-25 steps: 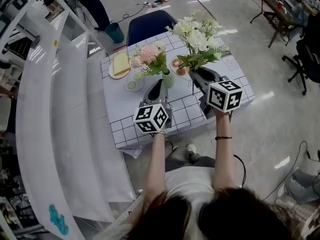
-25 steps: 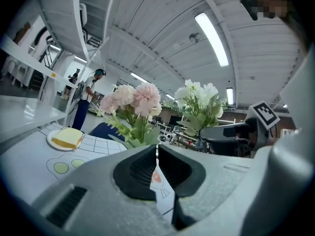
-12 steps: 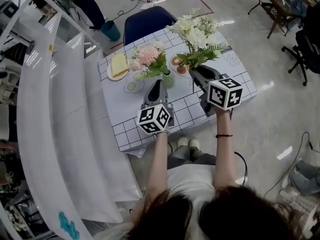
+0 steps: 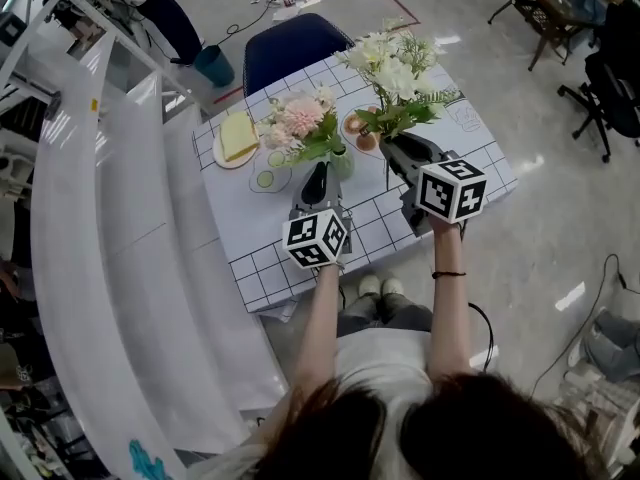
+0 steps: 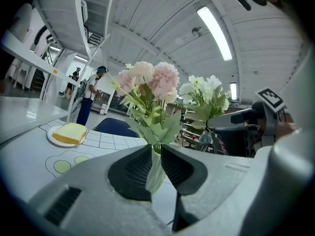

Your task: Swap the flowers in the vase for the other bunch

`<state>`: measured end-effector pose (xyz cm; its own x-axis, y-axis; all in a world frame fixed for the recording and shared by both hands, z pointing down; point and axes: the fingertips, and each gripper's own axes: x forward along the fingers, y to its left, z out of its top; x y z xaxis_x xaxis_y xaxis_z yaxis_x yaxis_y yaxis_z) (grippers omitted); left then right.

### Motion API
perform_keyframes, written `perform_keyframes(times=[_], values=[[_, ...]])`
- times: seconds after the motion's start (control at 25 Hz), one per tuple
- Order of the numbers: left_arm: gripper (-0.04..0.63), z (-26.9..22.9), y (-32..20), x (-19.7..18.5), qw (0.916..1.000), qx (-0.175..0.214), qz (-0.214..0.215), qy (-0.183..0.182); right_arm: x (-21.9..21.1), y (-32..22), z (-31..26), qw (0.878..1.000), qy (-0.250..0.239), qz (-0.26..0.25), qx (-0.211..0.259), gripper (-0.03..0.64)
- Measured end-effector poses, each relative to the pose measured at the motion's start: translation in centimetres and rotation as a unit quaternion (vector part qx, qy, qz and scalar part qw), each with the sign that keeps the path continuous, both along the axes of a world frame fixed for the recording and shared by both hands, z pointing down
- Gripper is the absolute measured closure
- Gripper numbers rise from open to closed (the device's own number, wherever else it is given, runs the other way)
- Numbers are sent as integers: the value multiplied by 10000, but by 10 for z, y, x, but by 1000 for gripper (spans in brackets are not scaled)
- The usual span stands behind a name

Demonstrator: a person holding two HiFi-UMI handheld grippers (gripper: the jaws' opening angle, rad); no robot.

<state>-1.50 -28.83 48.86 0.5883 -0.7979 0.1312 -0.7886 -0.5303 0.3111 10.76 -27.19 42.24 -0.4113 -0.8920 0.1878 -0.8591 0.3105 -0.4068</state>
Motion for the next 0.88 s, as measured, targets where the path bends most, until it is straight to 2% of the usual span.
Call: perform_keyframes(times=[0.2,0.4,0.88], values=[[461,6,-4,-1,9995,-168,103,256,-3,1,4,10000,18,51,-18,566],[439,9,-7,4,9994,-185,134,245,2,-6,8,10000,-20,10,-57,566],[402,11,-19,9,9991,-156,-267,284,13,-29,3,9986,65,-508,-89,566]])
